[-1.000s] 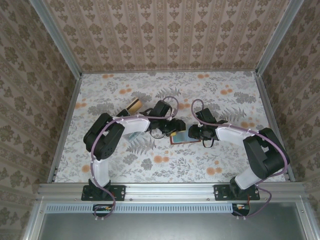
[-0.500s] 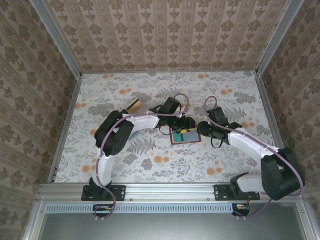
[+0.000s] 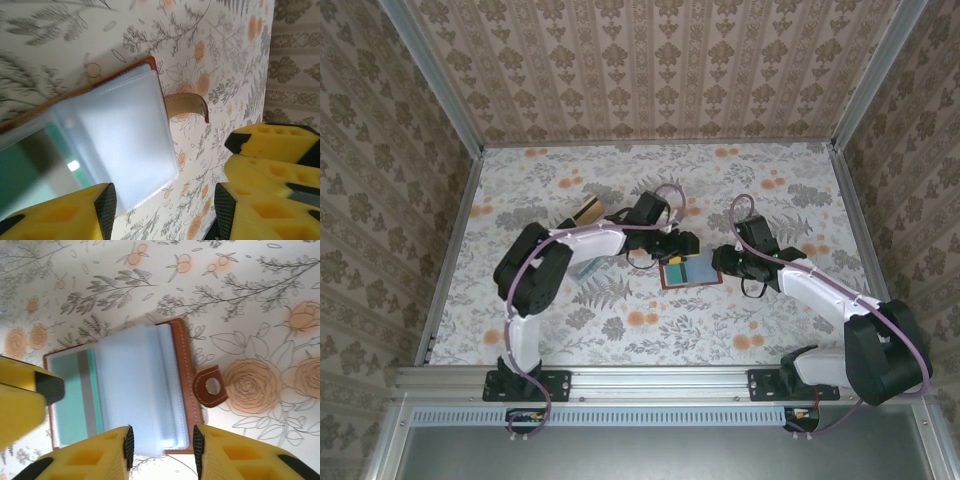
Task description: Take the credit cards out of the card holder
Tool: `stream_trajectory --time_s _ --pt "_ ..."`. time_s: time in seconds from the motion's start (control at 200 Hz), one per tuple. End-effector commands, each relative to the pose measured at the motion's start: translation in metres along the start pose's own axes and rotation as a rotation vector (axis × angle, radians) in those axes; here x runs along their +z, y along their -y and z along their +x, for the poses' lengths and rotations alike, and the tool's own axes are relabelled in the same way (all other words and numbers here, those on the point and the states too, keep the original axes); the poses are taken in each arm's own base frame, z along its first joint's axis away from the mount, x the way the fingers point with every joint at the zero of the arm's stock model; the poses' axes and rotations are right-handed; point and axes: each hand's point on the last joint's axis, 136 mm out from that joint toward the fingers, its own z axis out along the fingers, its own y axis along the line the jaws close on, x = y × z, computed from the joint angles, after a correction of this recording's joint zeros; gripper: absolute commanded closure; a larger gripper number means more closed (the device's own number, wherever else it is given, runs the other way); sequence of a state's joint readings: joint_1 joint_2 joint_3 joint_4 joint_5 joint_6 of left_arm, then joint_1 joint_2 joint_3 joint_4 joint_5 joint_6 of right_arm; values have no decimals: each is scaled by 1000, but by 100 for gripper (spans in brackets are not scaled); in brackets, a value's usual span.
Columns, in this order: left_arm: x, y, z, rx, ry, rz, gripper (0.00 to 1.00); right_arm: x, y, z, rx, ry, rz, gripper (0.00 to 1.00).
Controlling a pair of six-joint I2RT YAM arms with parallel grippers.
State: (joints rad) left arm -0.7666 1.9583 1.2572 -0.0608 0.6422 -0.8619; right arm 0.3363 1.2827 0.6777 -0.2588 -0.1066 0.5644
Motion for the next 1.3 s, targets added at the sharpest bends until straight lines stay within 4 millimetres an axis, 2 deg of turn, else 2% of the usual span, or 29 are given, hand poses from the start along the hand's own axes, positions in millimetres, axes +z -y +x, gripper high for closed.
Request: stream_trajectory --time_s 0.0,0.055,0.145,0.24,0.375,0.53,0.84,1.295 --pt "-18 -10 2 15 41 -44 44 2 -21 1 -17 -22 -88 62" --pt "-22 -18 5 1 49 -59 46 3 -28 0 -32 -28 -99 63" --pt "-22 -29 12 -20 49 -72 56 5 -41 0 -54 -36 -131 66" --pt "-21 -43 18 -43 48 -103 75 11 -54 2 -63 -69 -175 70" --pt "-17 -56 22 -68 49 -123 88 29 -59 10 -44 -135 -195 72" --pt "-10 -61 23 -77 34 -124 89 45 -63 20 -22 -202 -219 75" --pt "-7 -85 33 -110 3 -207 90 60 -62 29 -3 -256 -223 77" --pt "-3 -94 39 -127 -18 -226 94 74 -60 37 10 -304 -212 80"
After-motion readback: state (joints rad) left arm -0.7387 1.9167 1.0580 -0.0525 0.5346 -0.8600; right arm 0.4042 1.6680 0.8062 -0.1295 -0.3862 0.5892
